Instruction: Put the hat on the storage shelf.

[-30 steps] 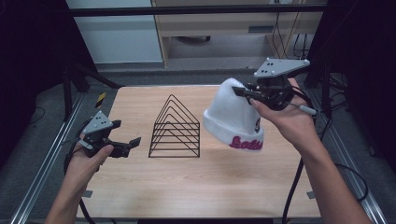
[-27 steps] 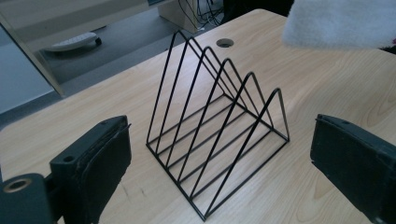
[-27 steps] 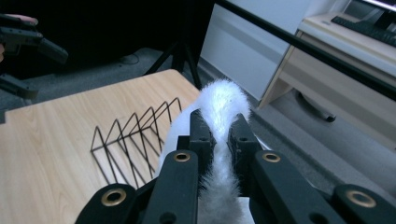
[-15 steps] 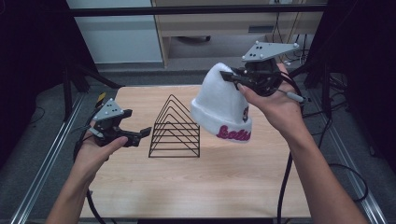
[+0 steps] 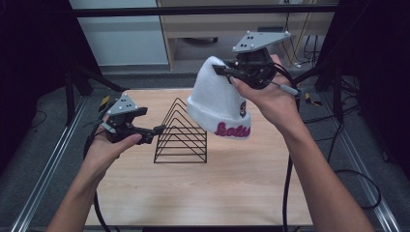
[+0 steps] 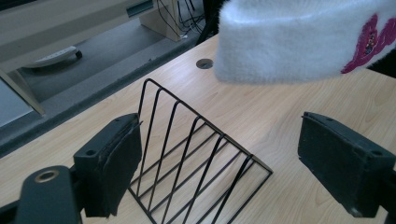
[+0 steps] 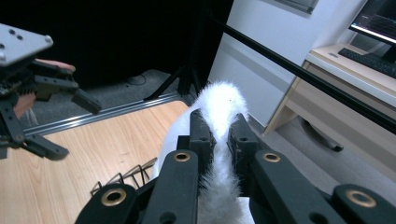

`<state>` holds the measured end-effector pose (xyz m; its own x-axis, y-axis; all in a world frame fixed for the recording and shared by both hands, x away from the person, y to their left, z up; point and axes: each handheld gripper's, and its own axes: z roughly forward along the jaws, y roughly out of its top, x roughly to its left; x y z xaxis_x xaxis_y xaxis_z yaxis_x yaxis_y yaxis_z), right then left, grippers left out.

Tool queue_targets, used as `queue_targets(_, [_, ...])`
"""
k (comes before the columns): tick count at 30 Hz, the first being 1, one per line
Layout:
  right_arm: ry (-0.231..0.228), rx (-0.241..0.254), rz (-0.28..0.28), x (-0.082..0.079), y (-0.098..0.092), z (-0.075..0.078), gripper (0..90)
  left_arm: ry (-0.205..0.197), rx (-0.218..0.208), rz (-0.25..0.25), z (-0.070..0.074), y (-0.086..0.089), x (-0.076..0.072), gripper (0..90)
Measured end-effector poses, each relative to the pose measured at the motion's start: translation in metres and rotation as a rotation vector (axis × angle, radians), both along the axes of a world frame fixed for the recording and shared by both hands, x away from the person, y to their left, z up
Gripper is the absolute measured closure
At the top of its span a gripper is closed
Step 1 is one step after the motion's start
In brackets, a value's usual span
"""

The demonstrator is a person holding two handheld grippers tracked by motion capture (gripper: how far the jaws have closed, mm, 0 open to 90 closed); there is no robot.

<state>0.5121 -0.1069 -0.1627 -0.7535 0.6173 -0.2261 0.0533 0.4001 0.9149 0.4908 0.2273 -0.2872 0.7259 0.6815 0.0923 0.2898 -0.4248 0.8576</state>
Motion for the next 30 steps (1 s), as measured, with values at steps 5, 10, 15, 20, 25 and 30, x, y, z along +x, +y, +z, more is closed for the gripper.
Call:
queue_targets(5, [-0.008,0.006,0.017,0.0,0.01,0.003,83.3,0.003,-0.024,-0.006,0.001,0.001,0.0,18.3])
queue_targets(10, [-0.013,0.003,0.025,0.001,0.018,0.004,83.3,0.005,-0.029,-0.021,0.002,0.002,0.0,18.7])
queue_targets(15, [-0.014,0.005,0.039,0.002,0.027,0.004,83.3,0.013,-0.042,-0.031,0.001,0.002,0.002,17.7])
queue_targets(20, [-0.013,0.0,0.046,0.003,0.033,0.004,83.3,0.017,-0.049,-0.039,-0.001,0.002,0.003,15.4])
queue_targets(25, [-0.023,0.009,0.054,0.003,0.036,0.008,83.3,0.016,-0.051,-0.04,-0.001,0.002,0.003,14.8])
queue_targets(30, [-0.028,0.008,0.067,0.002,0.041,0.012,83.3,0.02,-0.044,-0.036,-0.003,-0.001,0.007,14.7])
